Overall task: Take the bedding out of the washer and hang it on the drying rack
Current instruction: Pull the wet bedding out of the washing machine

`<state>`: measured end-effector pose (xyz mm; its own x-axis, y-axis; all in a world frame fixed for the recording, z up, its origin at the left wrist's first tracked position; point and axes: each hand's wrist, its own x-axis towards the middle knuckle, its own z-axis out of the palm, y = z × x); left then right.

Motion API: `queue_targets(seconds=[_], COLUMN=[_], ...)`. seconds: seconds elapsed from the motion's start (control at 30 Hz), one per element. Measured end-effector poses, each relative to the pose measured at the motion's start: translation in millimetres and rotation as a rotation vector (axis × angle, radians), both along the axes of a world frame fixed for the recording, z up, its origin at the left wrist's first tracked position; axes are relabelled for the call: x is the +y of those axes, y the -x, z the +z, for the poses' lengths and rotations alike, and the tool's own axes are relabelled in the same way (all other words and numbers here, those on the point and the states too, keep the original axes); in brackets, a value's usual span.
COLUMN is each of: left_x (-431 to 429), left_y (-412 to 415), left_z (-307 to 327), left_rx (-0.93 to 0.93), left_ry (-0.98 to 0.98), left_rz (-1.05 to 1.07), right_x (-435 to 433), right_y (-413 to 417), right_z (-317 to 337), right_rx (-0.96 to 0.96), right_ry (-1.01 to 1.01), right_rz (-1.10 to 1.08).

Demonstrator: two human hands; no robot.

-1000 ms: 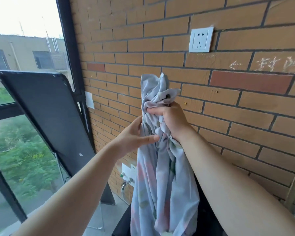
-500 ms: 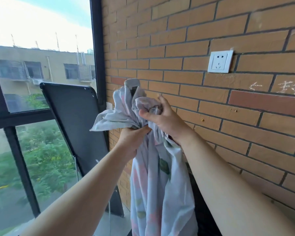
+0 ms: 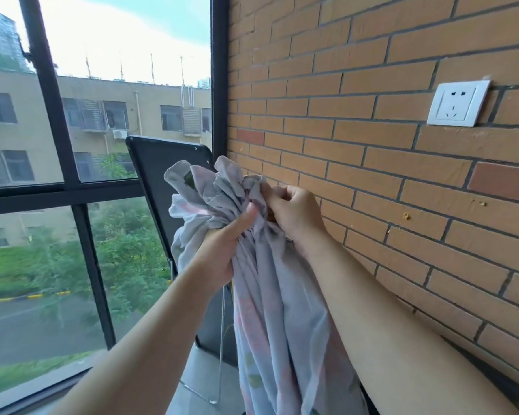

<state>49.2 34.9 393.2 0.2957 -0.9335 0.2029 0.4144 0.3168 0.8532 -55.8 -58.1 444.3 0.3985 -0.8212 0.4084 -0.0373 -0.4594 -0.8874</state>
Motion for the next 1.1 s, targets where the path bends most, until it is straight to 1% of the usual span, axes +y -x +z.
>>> queue_targets(seconds=[0.07, 0.1, 0.13, 0.17, 0.2, 0.27, 0.33, 0.37, 0.4, 0.43, 0.47, 0.53, 0.6, 0.67, 0.7, 0.73, 0.83, 0.9, 0.93, 0.97, 1.0, 1.03, 1.07, 1.1], left_x=[10.1, 14.0, 17.6, 21.9, 27.1, 37.9, 49.5, 54.5, 59.2, 65.0, 70.8, 80.4, 90.0, 103.0, 109.5, 116.4, 134.5, 133.7, 128.3, 121.4, 115.2, 108.4, 101.6, 96.6], left_y=[-7.5, -14.6, -22.2, -31.6, -37.9, -49.0, -61.8, -67.8, -73.0, -80.5, -86.0, -98.0, -111.9, -130.9, -140.9, -148.4, -148.1, -116.9, -95.7, -77.7, -64.6, -58.7, -57.1, -61.2], left_z=[-4.8, -7.8, -10.1, -12.9, -12.7, -10.5, -7.4, -5.9, -4.2, -4.5, -4.5, -7.8, -12.8, -20.3, -27.1, -34.6, -75.6, -105.7, -114.3, -118.9, -118.2, -116.6, -115.8, -114.7], left_rx=[-0.029, -0.020, 0.010, 0.060, 0.090, 0.124, 0.173, 0.192, 0.205, 0.214, 0.227, 0.269, 0.319, 0.326, 0.311, 0.259, -0.102, -0.293, -0.330, -0.319, -0.245, -0.134, -0.001, 0.121], left_ry=[-0.052, -0.097, -0.133, -0.146, -0.148, -0.141, -0.124, -0.112, -0.090, -0.066, -0.039, 0.000, 0.031, 0.014, -0.015, -0.072, -0.313, -0.262, -0.244, -0.299, -0.354, -0.416, -0.433, -0.410], left_rz=[0.136, 0.223, 0.293, 0.352, 0.375, 0.380, 0.398, 0.386, 0.364, 0.355, 0.349, 0.373, 0.410, 0.449, 0.422, 0.372, 0.259, 0.092, 0.053, 0.075, 0.130, 0.214, 0.288, 0.344], right_x=[3.1, 5.6, 4.9, 2.7, 1.5, 1.0, 13.3, 20.3, 27.2, 39.0, 47.5, 62.6, 70.0, 77.3, 80.7, 81.0, 74.1, 73.0, 74.1, 78.4, 82.7, 85.3, 84.9, 83.0], right_y=[-4.2, -3.1, -1.6, -2.8, -2.3, -5.6, -18.4, -24.4, -30.4, -35.7, -40.4, -44.8, -50.9, -59.8, -63.7, -68.6, -90.2, -108.6, -119.4, -128.3, -136.2, -141.9, -146.0, -144.8], right_z=[-5.3, -10.1, -17.8, -30.2, -42.8, -80.4, -122.3, -142.9, -160.9, -171.1, -178.5, -180.2, -175.5, -167.7, -160.4, -152.7, -113.5, -79.5, -65.2, -52.1, -43.5, -37.3, -35.7, -38.3], right_rx=[-0.095, -0.133, -0.121, -0.061, 0.041, 0.367, 0.705, 0.792, 0.807, 0.762, 0.685, 0.529, 0.434, 0.406, 0.387, 0.354, 0.216, 0.132, 0.131, 0.163, 0.213, 0.254, 0.273, 0.272], right_ry=[-0.323, -0.424, -0.453, -0.436, -0.404, -0.324, -0.077, 0.028, 0.072, 0.043, -0.031, -0.141, -0.158, -0.153, -0.145, -0.126, -0.099, -0.085, -0.066, -0.044, -0.046, -0.081, -0.155, -0.236], right_rz=[0.298, 0.442, 0.548, 0.642, 0.738, 0.842, 0.785, 0.724, 0.705, 0.718, 0.698, 0.605, 0.542, 0.503, 0.484, 0.456, 0.354, 0.318, 0.307, 0.307, 0.347, 0.431, 0.549, 0.678])
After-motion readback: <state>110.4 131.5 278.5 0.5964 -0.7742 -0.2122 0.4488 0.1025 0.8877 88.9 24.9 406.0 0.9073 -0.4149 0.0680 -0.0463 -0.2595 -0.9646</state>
